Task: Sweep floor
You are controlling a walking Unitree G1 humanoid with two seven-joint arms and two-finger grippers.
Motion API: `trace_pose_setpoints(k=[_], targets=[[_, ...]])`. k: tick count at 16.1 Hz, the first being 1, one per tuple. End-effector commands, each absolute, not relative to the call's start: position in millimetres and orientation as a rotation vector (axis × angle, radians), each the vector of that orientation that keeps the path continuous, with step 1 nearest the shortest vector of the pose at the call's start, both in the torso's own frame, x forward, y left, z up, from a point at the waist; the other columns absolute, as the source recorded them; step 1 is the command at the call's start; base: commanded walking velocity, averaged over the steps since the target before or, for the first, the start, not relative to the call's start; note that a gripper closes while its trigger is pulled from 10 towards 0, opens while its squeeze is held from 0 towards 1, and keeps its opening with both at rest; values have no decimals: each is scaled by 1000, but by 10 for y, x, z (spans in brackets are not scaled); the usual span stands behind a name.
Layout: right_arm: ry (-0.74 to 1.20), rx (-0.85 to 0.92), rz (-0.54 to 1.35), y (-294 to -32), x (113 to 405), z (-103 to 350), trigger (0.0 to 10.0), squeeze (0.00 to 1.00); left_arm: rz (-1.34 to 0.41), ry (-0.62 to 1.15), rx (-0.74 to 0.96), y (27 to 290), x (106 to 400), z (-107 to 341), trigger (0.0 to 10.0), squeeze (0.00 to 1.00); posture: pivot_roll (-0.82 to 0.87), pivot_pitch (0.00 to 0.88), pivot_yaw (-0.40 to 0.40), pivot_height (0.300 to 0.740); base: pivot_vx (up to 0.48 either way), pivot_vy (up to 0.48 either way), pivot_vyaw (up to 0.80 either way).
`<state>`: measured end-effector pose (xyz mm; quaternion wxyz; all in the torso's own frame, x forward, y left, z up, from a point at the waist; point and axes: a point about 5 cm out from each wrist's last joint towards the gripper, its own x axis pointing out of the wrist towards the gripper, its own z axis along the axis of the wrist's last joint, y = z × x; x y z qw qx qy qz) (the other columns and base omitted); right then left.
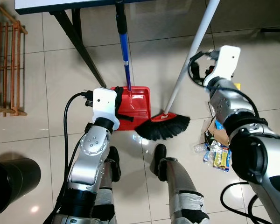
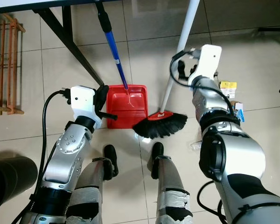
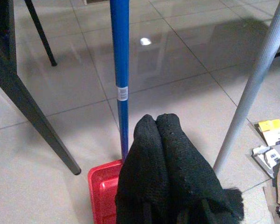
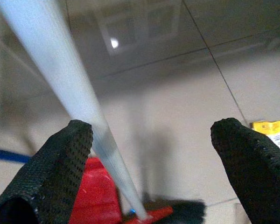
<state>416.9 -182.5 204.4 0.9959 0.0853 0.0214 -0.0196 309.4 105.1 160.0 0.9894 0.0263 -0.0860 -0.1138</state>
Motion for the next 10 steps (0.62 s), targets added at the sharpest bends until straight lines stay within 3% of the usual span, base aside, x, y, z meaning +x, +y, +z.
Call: trace_pose_setpoints(k=[1,10], targets=[[91,218,-30,-1784,4152,1938,10000,1000,-226,-121,43,1047,3042,1449,10000,0,163,576,-2,740,0,0,0],[94,351,-50,-1735,4166,1957,10000,1000,-229,-110,33,1027,2995,1413,10000,0,163,588,0,740,0,0,0]])
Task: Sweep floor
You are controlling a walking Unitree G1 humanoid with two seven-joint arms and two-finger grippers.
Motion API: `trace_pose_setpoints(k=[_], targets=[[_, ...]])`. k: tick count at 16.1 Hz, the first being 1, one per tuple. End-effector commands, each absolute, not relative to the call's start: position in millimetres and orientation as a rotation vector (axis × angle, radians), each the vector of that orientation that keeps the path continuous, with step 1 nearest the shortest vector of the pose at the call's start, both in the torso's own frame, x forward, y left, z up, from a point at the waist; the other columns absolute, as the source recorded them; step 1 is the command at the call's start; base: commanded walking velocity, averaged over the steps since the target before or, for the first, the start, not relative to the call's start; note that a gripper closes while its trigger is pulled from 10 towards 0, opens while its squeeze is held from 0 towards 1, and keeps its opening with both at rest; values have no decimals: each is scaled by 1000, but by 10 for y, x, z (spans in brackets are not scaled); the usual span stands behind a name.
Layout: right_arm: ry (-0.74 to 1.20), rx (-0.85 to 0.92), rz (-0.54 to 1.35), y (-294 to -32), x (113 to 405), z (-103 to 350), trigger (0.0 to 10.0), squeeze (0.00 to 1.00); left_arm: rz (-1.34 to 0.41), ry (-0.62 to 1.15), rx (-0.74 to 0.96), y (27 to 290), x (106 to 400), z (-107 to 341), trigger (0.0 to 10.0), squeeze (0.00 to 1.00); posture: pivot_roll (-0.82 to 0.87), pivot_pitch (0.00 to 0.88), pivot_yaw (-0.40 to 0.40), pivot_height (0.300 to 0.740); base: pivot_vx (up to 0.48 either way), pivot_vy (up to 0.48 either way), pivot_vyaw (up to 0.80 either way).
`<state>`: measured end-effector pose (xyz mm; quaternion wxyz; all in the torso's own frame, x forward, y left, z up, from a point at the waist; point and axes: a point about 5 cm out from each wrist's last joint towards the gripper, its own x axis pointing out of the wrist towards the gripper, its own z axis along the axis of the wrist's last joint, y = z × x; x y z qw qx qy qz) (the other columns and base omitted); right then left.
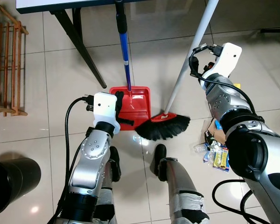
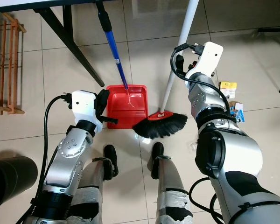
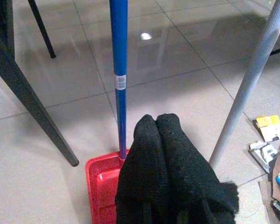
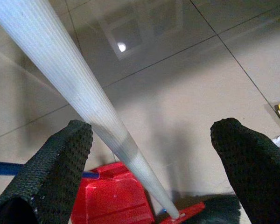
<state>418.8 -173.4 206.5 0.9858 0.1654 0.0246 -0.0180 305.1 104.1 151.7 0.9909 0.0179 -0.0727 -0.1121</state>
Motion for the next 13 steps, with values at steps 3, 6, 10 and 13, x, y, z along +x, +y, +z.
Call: trace_pose_setpoints(k=[3,6,10,13], targets=[[92,388,-59,-1740,4170,1970,10000,1000,-229,-109,28,1010,2976,1412,10000,0,162,595,-3,740,0,0,0],[96,438,-60,-1728,4170,1962,10000,1000,-230,-103,24,1004,2952,1392,10000,0,162,604,-5,740,0,0,0],[110,572,-43,-1672,4179,1970,10000,0,-230,-101,19,994,2935,1388,10000,0,162,611,-6,740,0,0,0],[87,645,-3,-1606,4205,2066,10000,0,-235,-95,13,966,2906,1374,10000,0,160,619,-8,740,0,0,0]])
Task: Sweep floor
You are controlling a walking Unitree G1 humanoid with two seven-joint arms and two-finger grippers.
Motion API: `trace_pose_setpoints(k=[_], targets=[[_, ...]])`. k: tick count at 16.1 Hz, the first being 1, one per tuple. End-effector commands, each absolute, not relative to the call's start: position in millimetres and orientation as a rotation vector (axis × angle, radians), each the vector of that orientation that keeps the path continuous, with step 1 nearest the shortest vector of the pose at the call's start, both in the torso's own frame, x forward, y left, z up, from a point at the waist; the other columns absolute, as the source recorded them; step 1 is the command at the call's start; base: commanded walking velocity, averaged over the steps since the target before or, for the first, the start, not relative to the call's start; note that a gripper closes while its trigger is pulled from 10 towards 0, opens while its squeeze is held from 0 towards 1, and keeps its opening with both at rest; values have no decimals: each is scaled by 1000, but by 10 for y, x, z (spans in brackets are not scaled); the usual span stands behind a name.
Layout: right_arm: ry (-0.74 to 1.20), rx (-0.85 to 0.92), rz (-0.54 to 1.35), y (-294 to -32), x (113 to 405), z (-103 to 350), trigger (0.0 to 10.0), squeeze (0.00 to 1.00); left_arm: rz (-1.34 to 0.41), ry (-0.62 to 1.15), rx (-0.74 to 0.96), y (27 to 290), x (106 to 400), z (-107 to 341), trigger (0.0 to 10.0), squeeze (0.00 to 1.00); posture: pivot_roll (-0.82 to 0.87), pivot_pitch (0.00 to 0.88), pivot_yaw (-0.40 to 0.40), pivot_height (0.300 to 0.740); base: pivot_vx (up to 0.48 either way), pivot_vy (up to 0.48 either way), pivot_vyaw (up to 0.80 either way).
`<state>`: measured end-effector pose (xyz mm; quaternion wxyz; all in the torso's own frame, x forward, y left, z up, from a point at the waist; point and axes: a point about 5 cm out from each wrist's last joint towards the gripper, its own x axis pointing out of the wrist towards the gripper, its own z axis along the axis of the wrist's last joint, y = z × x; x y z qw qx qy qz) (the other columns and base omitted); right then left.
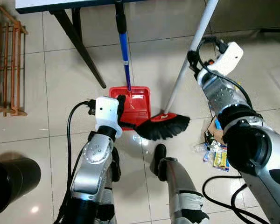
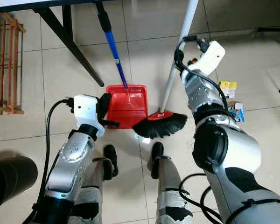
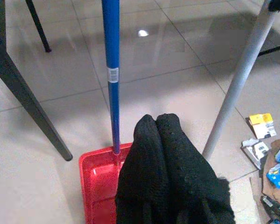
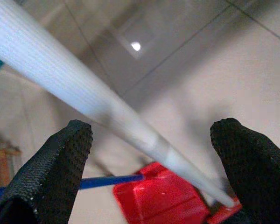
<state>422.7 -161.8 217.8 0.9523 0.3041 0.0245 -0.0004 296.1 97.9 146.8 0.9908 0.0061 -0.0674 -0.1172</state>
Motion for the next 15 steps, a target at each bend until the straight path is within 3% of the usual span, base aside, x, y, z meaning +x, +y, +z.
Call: trace_pose_setpoints(k=[1,10,15], targets=[[84,651,-1,-1603,4208,2075,10000,0,-236,-94,12,963,2900,1372,10000,0,160,619,-8,740,0,0,0],[-9,832,14,-1617,4255,2336,10000,0,-246,-60,-7,927,2716,1305,10000,0,188,650,12,740,0,0,0],[-9,792,48,-1533,4264,2374,10000,0,-245,-57,-14,903,2679,1328,10000,0,198,655,18,740,0,0,0]])
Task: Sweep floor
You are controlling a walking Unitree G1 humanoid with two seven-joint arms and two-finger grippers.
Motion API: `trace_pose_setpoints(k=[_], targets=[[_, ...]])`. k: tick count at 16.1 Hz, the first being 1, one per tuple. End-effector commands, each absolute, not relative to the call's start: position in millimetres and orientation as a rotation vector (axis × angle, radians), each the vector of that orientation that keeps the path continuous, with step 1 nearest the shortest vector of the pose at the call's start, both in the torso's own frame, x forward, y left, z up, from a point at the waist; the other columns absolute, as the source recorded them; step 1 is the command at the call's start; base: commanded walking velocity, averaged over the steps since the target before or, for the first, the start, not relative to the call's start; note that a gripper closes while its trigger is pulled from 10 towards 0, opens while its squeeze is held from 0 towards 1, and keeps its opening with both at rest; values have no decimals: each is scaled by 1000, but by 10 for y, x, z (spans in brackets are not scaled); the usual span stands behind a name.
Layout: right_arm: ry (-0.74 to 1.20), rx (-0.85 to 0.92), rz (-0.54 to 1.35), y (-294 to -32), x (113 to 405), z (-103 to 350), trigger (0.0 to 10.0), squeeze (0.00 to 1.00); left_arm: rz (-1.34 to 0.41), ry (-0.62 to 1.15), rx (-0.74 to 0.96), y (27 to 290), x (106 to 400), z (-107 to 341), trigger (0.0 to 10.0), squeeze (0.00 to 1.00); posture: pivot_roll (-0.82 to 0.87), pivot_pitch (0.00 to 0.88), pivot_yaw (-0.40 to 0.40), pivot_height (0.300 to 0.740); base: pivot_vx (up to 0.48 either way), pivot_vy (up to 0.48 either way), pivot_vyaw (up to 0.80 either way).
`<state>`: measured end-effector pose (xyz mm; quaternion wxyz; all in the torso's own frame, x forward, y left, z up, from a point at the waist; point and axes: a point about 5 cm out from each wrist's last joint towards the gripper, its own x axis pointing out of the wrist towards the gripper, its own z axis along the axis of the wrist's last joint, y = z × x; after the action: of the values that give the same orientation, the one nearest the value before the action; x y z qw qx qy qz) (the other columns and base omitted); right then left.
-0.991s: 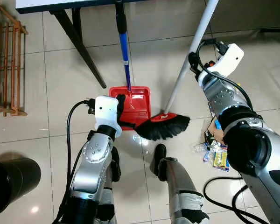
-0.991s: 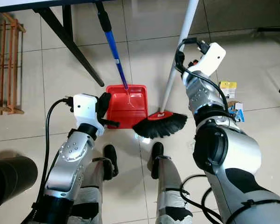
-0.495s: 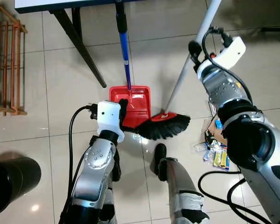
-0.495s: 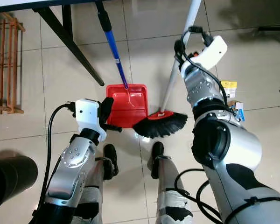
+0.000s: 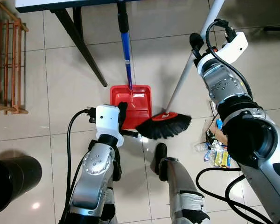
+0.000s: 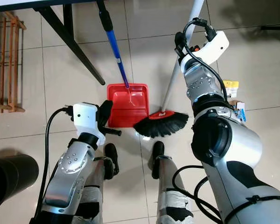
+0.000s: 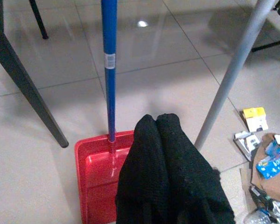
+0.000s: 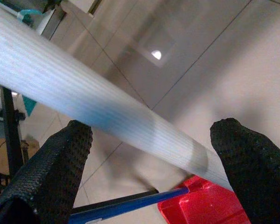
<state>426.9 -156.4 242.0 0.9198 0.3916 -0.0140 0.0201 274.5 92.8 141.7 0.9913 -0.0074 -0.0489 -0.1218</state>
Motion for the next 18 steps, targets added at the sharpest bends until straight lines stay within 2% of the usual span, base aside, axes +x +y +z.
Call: trace_pose_setpoints(k=[1,15,16,17,18], targets=[[-19,785,54,-1533,4270,2415,10000,0,-244,-55,-15,911,2659,1329,10000,0,202,661,19,740,0,0,0],[-70,732,79,-1566,4286,2579,10000,0,-254,-45,-29,882,2553,1352,10000,0,209,674,32,740,0,0,0],[-70,719,78,-1567,4286,2581,6627,0,-255,-45,-30,877,2553,1352,10000,0,208,674,32,740,0,0,0],[-71,704,79,-1569,4286,2582,0,0,-256,-46,-31,867,2556,1352,10000,0,206,673,28,740,0,0,0],[-73,701,83,-1567,4286,2585,0,0,-258,-46,-31,860,2557,1352,10000,0,205,673,28,740,0,0,0]])
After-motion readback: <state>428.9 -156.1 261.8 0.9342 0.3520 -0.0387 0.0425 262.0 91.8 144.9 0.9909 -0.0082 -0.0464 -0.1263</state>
